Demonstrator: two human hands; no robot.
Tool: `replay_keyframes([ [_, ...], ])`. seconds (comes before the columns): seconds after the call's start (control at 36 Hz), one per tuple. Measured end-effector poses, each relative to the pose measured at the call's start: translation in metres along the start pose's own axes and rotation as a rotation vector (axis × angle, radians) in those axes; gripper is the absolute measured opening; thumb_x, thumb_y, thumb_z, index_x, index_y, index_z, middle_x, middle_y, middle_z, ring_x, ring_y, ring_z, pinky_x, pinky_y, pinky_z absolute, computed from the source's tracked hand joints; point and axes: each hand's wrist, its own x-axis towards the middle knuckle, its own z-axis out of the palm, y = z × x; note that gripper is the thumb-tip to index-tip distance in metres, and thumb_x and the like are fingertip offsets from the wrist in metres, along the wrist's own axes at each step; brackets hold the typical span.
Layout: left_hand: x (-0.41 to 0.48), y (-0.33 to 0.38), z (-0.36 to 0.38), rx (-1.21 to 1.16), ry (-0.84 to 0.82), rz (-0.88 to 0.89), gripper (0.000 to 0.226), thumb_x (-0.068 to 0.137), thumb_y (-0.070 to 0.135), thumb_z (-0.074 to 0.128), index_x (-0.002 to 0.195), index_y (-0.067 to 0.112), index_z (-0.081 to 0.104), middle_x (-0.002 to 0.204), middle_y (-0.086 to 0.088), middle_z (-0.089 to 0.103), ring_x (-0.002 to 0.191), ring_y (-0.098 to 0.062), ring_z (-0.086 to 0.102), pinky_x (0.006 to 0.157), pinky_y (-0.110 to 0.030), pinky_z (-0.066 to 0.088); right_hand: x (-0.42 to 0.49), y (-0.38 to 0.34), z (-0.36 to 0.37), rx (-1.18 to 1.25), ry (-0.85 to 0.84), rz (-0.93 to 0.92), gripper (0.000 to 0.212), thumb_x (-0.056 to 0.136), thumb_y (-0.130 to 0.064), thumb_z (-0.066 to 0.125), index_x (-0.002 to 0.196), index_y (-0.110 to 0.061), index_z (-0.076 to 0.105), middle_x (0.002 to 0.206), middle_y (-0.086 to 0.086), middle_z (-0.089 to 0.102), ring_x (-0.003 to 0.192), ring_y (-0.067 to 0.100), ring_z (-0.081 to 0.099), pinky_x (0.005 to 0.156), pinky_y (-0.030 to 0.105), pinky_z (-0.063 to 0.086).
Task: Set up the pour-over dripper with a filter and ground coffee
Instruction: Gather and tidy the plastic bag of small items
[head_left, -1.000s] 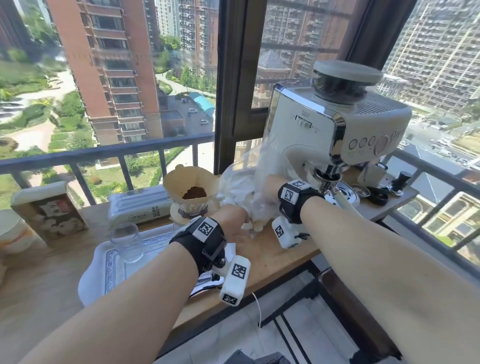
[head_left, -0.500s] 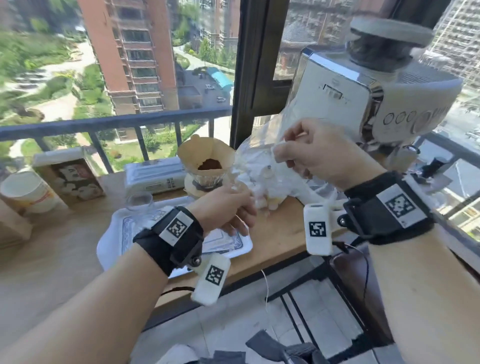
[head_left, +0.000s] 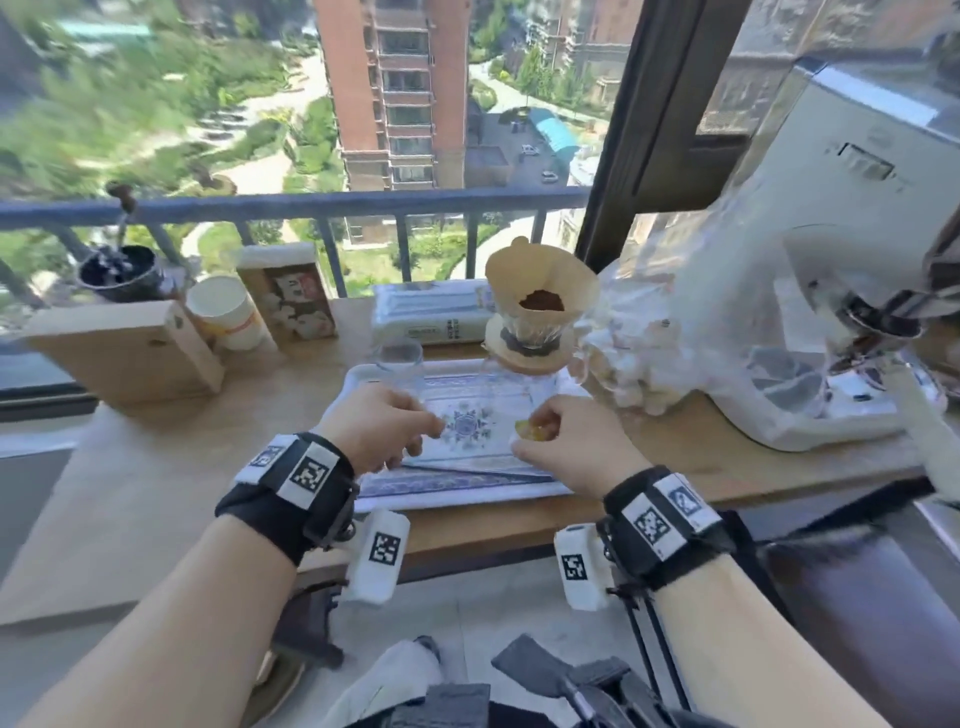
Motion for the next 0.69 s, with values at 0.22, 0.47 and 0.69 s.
replay_keyframes([
  [0.22, 0.019, 0.038, 0.013, 0.231, -0.05, 0.128, 0.012, 0.083, 0.033, 0.079, 0.082, 0.021, 0.076, 0.063, 0.007, 0.075, 0.043, -0.009, 0.061, 0.045, -0.015, 0.043, 0.012, -0.002, -0.02, -0.103, 0.197, 0.1, 0.04, 0.075, -0.05, 0.078, 0.098, -0.024, 0.056, 0.087, -0.01, 0.058, 0.084, 0.016, 0.059, 0.067, 0.031, 0.043],
  [0.47, 0.034, 0.044, 0.033, 0.288, -0.098, 0.122, 0.015, 0.08, 0.023, 0.083, 0.081, 0.013, 0.073, 0.059, 0.003, 0.074, 0.041, -0.007, 0.063, 0.039, -0.013, 0.042, 0.011, 0.007, -0.032, -0.027, 0.232, 0.137, 0.037, 0.073, -0.048, 0.082, 0.095, -0.027, 0.062, 0.092, -0.009, 0.065, 0.089, 0.013, 0.063, 0.075, 0.028, 0.05],
  [0.69, 0.039, 0.051, 0.06, 0.246, -0.153, 0.143, 0.017, 0.08, 0.022, 0.085, 0.077, 0.013, 0.071, 0.056, 0.002, 0.072, 0.038, -0.006, 0.059, 0.04, -0.015, 0.045, -0.006, 0.026, -0.041, 0.001, 0.268, 0.219, 0.038, 0.071, -0.049, 0.084, 0.093, -0.023, 0.067, 0.089, -0.007, 0.068, 0.086, 0.012, 0.065, 0.074, 0.028, 0.052],
])
